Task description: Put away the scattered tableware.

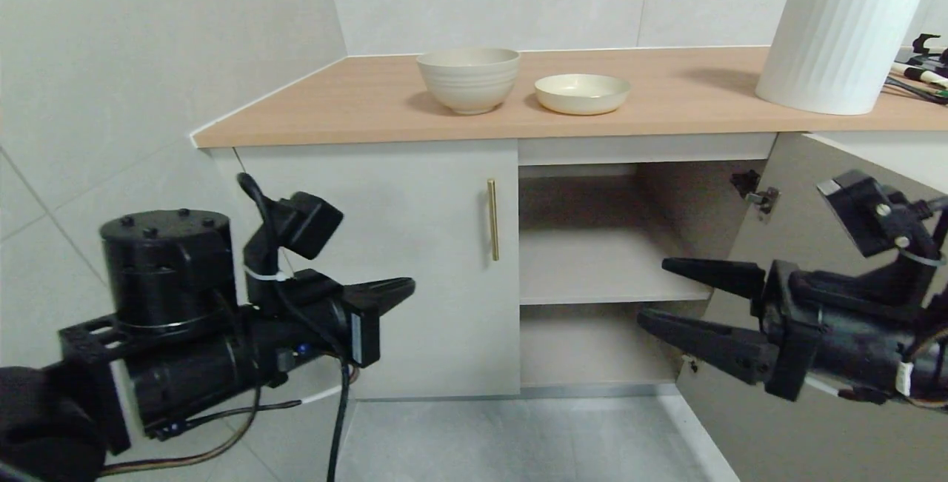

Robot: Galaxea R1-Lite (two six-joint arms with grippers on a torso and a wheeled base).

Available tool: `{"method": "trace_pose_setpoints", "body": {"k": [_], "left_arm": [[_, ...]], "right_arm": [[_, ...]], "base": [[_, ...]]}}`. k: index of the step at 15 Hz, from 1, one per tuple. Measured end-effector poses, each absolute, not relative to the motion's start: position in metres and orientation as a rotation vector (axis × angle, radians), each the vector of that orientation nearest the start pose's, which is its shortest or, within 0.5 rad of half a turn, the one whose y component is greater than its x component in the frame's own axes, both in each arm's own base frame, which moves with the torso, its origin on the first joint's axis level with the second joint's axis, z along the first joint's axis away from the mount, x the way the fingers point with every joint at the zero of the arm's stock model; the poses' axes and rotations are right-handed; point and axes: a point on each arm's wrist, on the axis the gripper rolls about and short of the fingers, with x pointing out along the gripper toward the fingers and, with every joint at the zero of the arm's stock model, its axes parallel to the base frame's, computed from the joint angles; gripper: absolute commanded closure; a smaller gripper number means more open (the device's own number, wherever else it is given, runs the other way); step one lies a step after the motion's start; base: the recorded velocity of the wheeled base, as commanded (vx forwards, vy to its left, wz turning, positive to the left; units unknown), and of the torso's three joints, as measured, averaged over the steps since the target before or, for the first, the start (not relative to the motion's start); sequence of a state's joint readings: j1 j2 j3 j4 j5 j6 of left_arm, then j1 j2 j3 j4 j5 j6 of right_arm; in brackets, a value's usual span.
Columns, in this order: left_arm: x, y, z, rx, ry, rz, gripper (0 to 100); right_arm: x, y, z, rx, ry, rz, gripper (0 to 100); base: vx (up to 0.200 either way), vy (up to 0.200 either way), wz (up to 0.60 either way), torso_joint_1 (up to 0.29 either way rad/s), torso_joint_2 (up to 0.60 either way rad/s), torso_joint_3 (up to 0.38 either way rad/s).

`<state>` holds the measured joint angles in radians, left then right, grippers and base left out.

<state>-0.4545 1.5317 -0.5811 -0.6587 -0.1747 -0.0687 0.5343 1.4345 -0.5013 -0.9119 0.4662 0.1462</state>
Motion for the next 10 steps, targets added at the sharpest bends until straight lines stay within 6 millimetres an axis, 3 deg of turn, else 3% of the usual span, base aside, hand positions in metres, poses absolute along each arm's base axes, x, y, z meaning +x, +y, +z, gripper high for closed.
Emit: {"method": "trace_pose_setpoints", "body": {"k": [1, 6, 10], "left_arm": [[0.22, -0.103, 0.181, -0.034, 0.3, -0.583, 0], [0.215, -0.078, 0.211, -0.06, 0.194, -0.493, 0], [0.208, -0.074, 0.226, -0.097, 0.191, -0.48, 0]], "right_arm": [[0.199, 0.126, 0.202, 0.134, 0.09, 0.981, 0], [0.248, 0.133, 0.205, 0.127, 0.173, 0.839, 0], [0.268, 0.133, 0.219, 0.077, 0.307, 0.468, 0]], "base": [[0.0, 0.0, 0.0, 0.0, 0.0, 0.0], [0.0, 0.0, 0.0, 0.0, 0.0, 0.0], [0.0, 0.0, 0.0, 0.0, 0.0, 0.0]]}}
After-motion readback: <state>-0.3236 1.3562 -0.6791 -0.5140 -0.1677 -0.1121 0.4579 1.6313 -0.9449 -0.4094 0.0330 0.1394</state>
